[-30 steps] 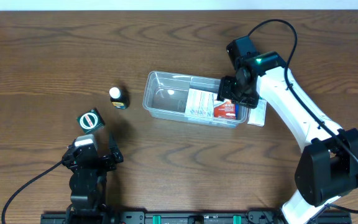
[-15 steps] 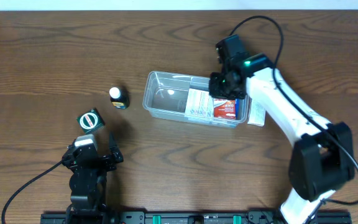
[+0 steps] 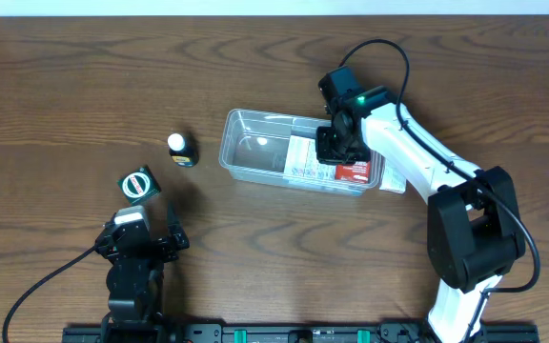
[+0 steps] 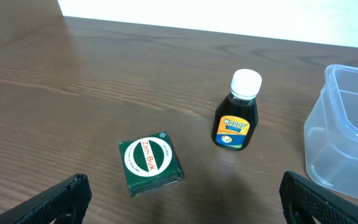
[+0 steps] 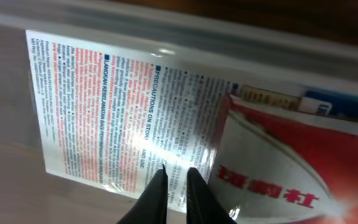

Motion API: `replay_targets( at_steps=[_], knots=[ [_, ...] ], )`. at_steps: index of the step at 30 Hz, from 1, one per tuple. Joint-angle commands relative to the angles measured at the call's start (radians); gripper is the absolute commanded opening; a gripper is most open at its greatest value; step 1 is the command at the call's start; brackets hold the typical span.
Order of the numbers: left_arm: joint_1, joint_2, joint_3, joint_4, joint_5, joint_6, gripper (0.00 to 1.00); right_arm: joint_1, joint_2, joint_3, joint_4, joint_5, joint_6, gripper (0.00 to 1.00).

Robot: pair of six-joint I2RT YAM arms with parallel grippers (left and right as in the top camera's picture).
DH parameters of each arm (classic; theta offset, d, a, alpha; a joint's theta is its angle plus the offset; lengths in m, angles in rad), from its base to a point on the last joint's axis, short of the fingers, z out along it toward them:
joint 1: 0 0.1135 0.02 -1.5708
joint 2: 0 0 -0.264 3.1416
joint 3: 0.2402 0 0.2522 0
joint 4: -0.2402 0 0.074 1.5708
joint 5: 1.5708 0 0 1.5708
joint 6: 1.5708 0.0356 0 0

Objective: Pack container
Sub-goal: 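Lower the red box into the container and open right gripper, then move right gripper to the white-green Panadol box and grasp it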

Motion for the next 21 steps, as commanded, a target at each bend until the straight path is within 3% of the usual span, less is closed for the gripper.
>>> replay_targets(
  at_steps=[1,7,10,15,21],
  knots=[
    [0.004,0.0,-0.019,-0.011,-0.002,-0.013,0.98,-0.014,-0.002,-0.002,0.003,0.053,-0.068,0.1],
    [0.004,0.0,-0.019,-0.011,-0.002,-0.013,0.98,-0.011,-0.004,0.032,0.026,0.027,-0.102,0.2],
    [0.004,0.0,-0.019,-0.011,-0.002,-0.013,0.98,-0.01,-0.021,0.097,0.005,0.013,-0.124,0.42],
    [0.004,0.0,-0.019,-0.011,-0.002,-0.013,0.98,-0.023,-0.09,0.244,-0.061,0.014,-0.122,0.65],
    [0.004,0.0,-0.019,-0.011,-0.002,-0.013,0.98,-0.142,-0.152,0.275,-0.132,0.021,-0.089,0.67]
  ],
)
